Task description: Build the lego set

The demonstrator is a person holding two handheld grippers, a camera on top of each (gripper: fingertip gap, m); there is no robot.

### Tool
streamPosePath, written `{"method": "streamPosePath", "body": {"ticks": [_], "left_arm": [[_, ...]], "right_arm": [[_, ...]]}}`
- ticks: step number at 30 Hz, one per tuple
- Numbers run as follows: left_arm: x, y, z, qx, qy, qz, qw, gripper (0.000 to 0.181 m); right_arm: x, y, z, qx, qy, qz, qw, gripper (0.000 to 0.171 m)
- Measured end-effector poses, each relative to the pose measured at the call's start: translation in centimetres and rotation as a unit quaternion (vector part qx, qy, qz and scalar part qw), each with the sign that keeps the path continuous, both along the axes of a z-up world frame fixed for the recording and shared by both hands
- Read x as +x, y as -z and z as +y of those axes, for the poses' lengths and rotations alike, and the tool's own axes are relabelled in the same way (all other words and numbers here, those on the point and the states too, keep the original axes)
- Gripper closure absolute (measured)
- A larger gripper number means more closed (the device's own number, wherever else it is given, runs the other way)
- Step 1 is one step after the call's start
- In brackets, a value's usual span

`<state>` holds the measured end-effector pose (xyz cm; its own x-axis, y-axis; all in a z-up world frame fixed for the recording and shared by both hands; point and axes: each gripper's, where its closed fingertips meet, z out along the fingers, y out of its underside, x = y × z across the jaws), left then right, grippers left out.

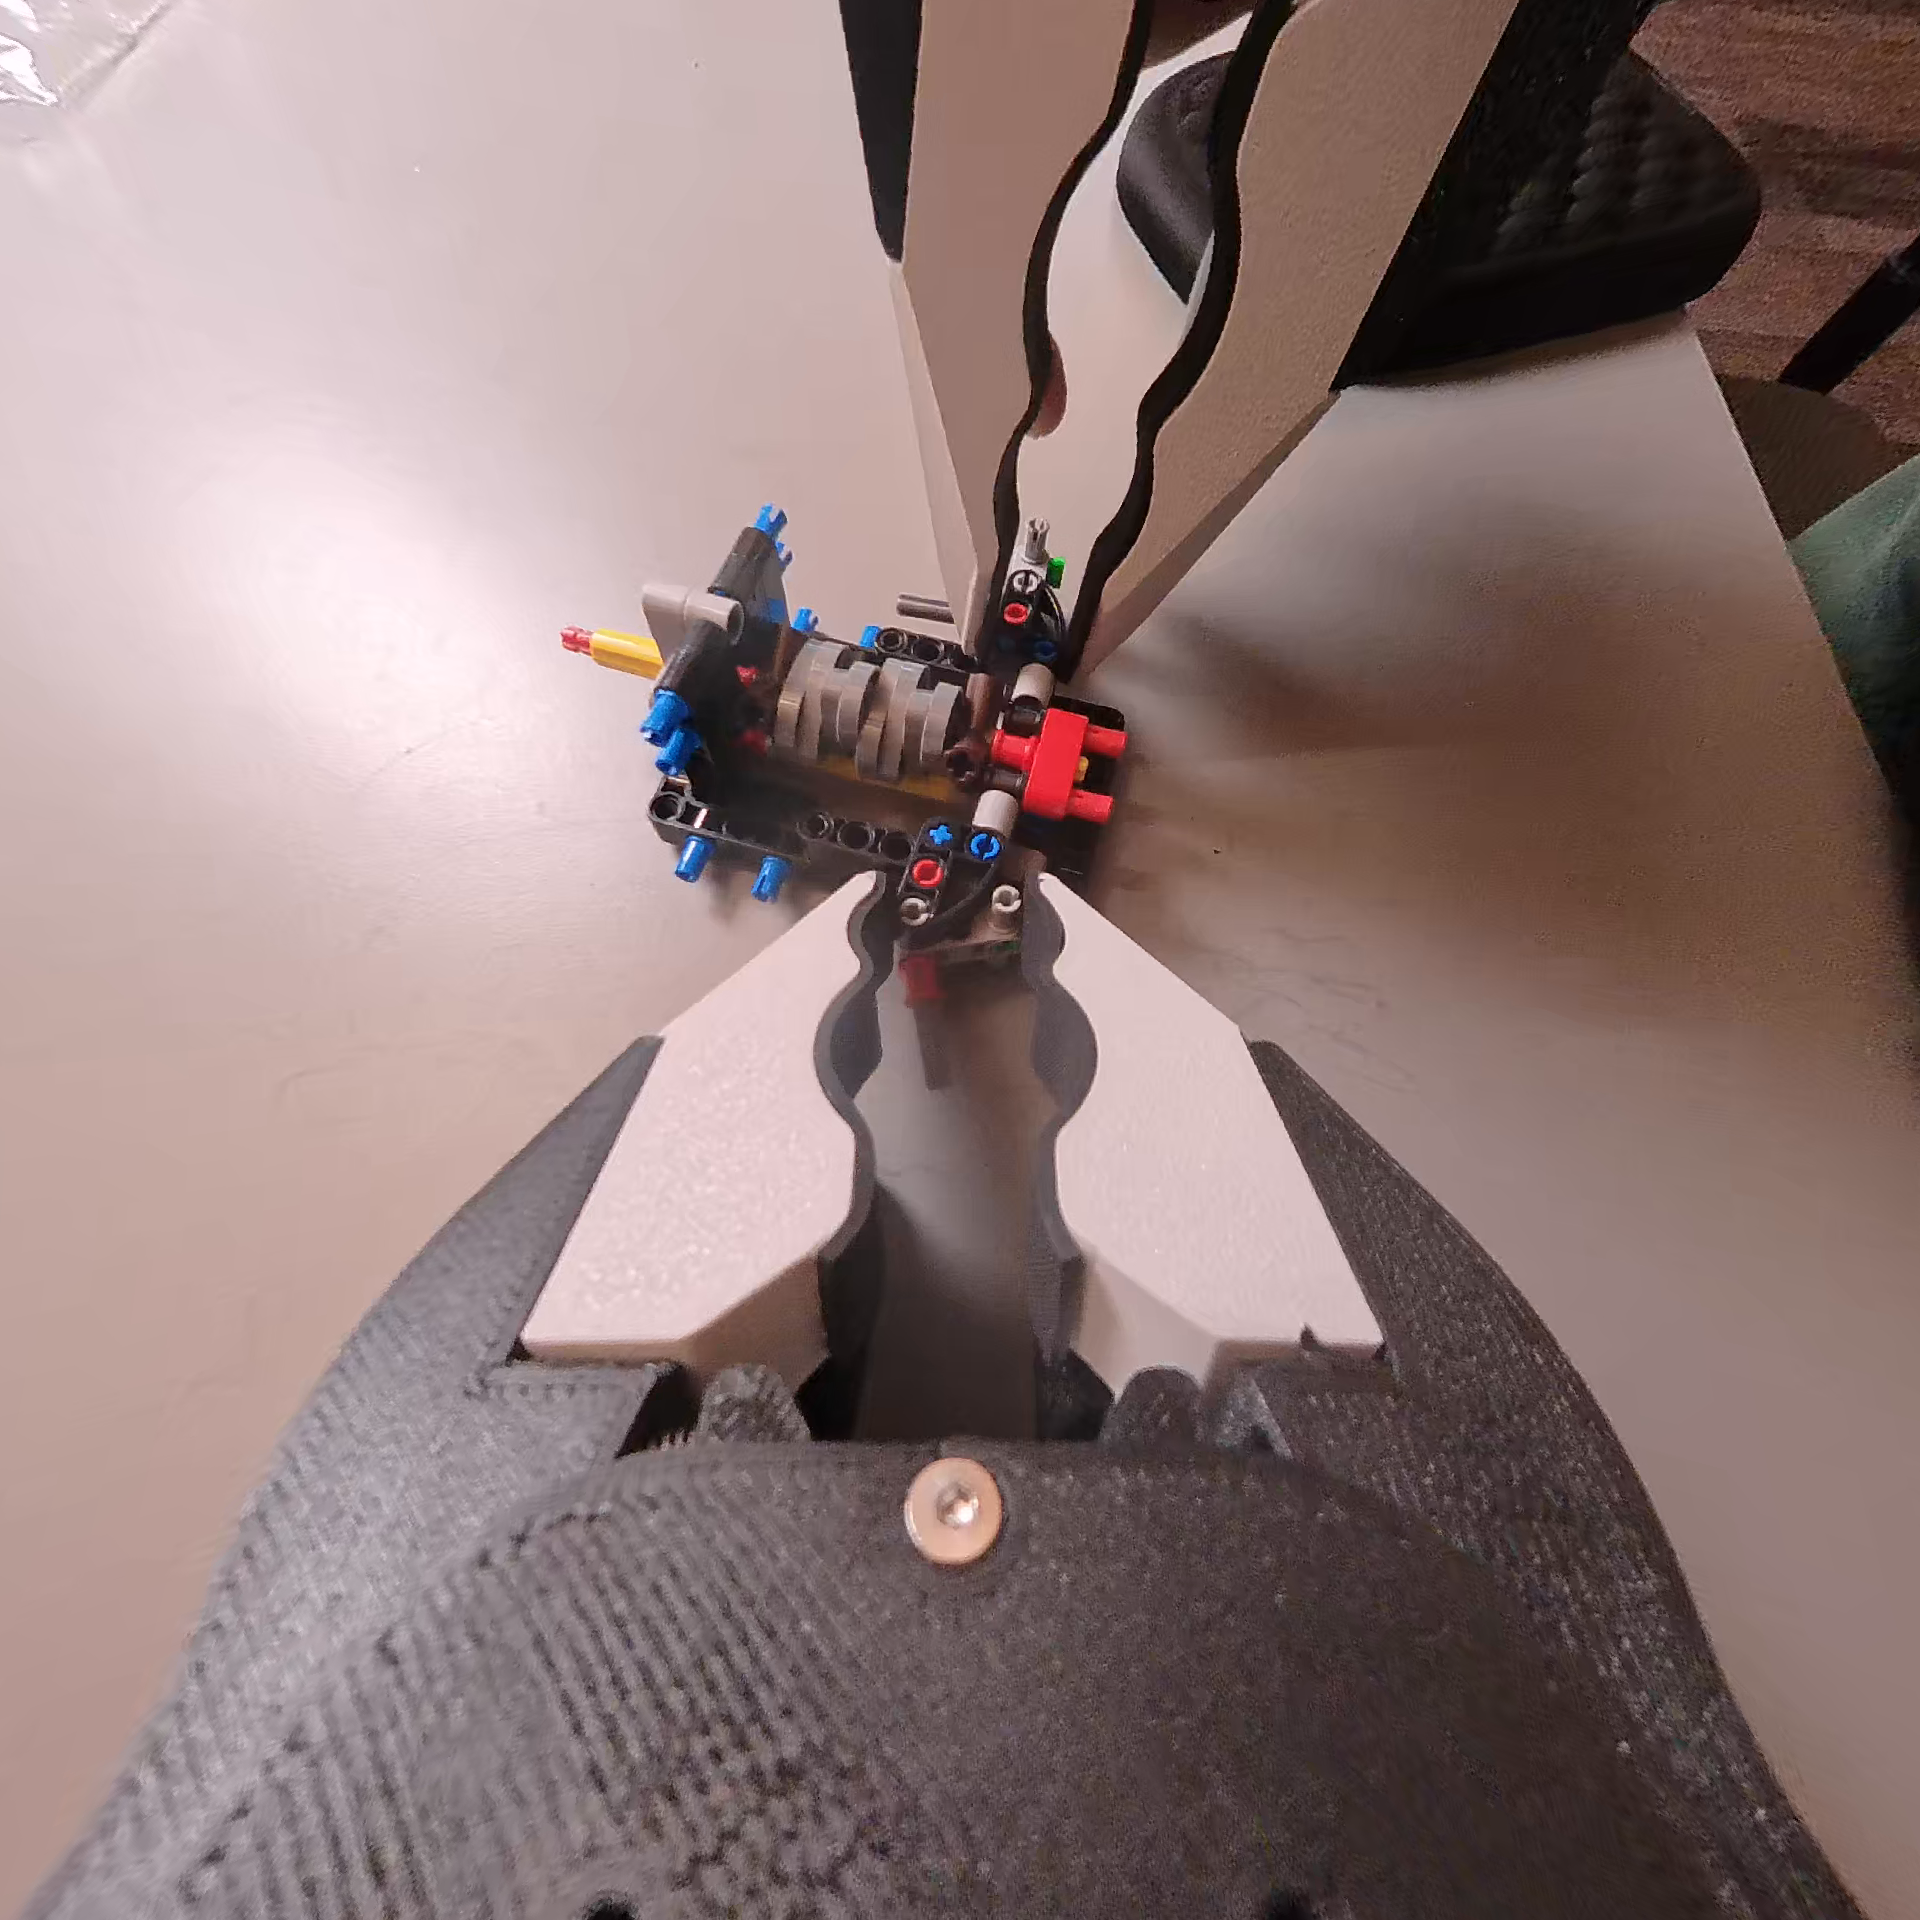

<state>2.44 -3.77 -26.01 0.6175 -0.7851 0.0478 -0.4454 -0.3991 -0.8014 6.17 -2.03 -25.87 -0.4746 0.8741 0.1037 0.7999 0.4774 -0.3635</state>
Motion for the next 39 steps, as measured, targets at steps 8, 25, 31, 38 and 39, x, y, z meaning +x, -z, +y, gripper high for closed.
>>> {"method": "streamPosePath", "body": {"ticks": [8, 25, 31, 38, 39], "left_arm": [[-0.4, -0.2, 0.2, -0.020, -0.017, -0.035, 0.999, 0.159], [-0.7, -5.1, -0.2, -0.248, -0.025, -0.392, 0.885, 0.160], [-2.3, -6.8, 0.9, -0.135, -0.051, -0.348, 0.926, 0.132], [0.9, -6.0, -0.9, 0.104, 0.014, -0.032, 0.994, 0.128], [1.2, -5.4, -0.8, 0.125, 0.018, 0.011, 0.992, 0.132]], "right_arm": [[0.0, -1.8, 0.4, -0.001, -0.015, 0.075, 0.997, 0.133], [-2.7, -3.6, -0.6, 0.146, -0.076, 0.343, 0.925, 0.143], [-2.4, -4.2, -0.3, 0.111, -0.053, 0.343, 0.931, 0.148], [-2.7, -4.4, -1.0, 0.078, -0.052, 0.325, 0.941, 0.148], [-2.8, -4.4, -1.2, 0.079, -0.059, 0.322, 0.941, 0.148]]}}
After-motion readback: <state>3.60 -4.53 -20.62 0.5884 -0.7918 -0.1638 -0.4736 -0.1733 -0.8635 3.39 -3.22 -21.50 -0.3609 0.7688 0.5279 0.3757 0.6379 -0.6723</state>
